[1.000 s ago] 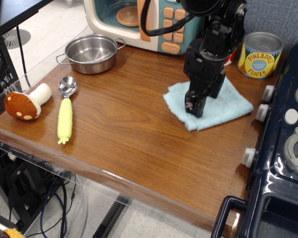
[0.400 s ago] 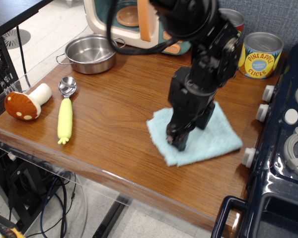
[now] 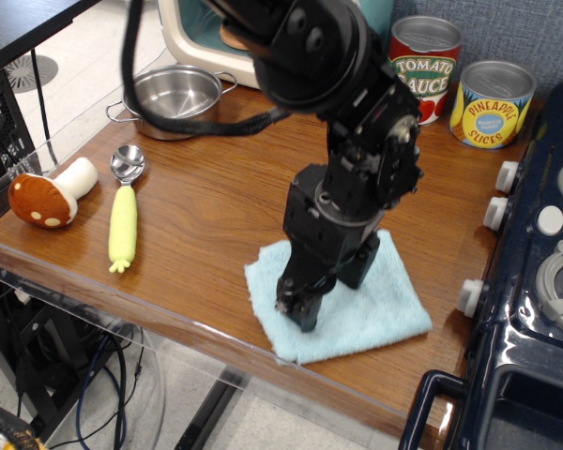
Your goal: Move the cloth to the empty table corner.
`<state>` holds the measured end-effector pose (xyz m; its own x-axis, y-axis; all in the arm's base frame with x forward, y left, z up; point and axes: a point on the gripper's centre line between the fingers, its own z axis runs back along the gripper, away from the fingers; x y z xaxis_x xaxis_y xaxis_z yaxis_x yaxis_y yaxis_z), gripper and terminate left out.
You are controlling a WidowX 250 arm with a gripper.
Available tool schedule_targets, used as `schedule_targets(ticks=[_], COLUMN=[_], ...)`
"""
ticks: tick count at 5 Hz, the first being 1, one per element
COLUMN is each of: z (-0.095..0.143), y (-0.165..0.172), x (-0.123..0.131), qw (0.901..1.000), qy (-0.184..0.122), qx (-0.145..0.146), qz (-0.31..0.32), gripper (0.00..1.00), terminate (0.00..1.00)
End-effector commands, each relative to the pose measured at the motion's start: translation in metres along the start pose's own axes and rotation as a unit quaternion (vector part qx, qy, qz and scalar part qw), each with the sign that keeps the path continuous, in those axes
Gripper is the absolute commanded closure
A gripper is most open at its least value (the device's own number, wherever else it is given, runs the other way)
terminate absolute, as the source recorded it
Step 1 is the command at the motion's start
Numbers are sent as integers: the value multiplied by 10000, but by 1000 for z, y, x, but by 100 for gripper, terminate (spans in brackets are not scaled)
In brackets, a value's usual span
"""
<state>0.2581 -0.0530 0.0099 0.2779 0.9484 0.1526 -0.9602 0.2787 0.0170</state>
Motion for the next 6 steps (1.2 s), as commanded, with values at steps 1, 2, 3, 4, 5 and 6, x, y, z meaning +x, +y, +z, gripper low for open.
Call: schedule_targets(ticks=[1,2,3,4,5,6], z=[18,33,53,69,90,90], y=[2,-4,-7,-8,-3,-3], x=[-2,3,8,13,19,19], qw=[9993,9982,9960,9941,9910,9910], qy=[108,215,320,412,430,430], qx=[-326,-549,-838,-996,-1259,-1259], qz=[-168,-58,53,138,167,167], gripper=[0,0,0,0,0,0], terminate=[0,0,0,0,0,0])
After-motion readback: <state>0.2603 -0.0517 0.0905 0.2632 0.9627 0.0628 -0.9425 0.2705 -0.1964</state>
